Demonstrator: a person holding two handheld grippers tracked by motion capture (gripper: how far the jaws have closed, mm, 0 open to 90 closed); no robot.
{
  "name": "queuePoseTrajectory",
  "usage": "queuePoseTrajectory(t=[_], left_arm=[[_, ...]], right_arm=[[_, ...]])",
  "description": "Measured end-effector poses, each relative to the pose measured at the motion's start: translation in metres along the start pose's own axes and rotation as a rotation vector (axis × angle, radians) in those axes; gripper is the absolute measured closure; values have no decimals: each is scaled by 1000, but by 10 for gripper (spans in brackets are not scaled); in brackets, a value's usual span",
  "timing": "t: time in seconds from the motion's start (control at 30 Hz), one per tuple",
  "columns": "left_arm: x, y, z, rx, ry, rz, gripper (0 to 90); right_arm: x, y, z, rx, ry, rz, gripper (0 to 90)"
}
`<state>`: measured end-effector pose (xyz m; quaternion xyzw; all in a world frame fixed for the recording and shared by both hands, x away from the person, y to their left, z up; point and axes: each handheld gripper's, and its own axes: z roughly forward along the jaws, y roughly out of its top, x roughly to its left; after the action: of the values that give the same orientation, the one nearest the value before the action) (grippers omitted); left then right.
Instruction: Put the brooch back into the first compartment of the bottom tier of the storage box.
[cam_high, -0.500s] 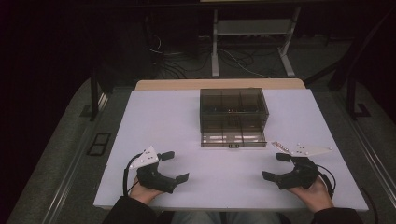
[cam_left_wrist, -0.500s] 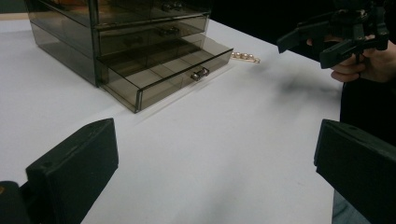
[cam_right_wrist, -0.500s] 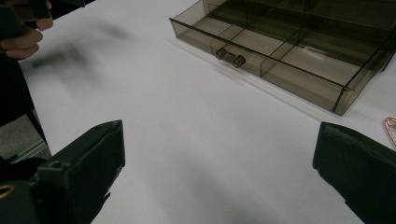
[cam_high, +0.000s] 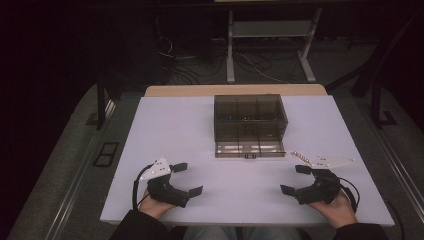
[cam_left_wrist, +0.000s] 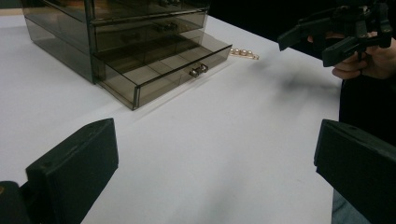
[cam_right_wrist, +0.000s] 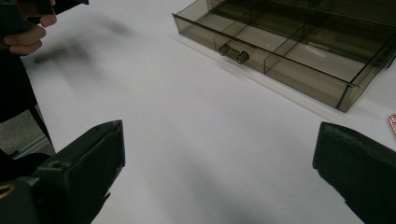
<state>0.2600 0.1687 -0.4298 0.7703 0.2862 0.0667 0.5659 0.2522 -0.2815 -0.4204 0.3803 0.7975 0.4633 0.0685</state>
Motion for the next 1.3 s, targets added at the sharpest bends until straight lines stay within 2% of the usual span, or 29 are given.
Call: queuePoseTrajectory(t=[0.7, 0.83, 1.3], left_arm=[[1, -2, 0, 3, 10, -11, 0], [1, -1, 0, 2, 10, -12, 0], [1, -2, 0, 9, 8, -10, 0]], right_arm=[[6, 6, -10, 59, -3, -29, 19], [5, 9, -13, 72, -4, -40, 19], [-7, 12, -26, 105, -21, -21, 19]])
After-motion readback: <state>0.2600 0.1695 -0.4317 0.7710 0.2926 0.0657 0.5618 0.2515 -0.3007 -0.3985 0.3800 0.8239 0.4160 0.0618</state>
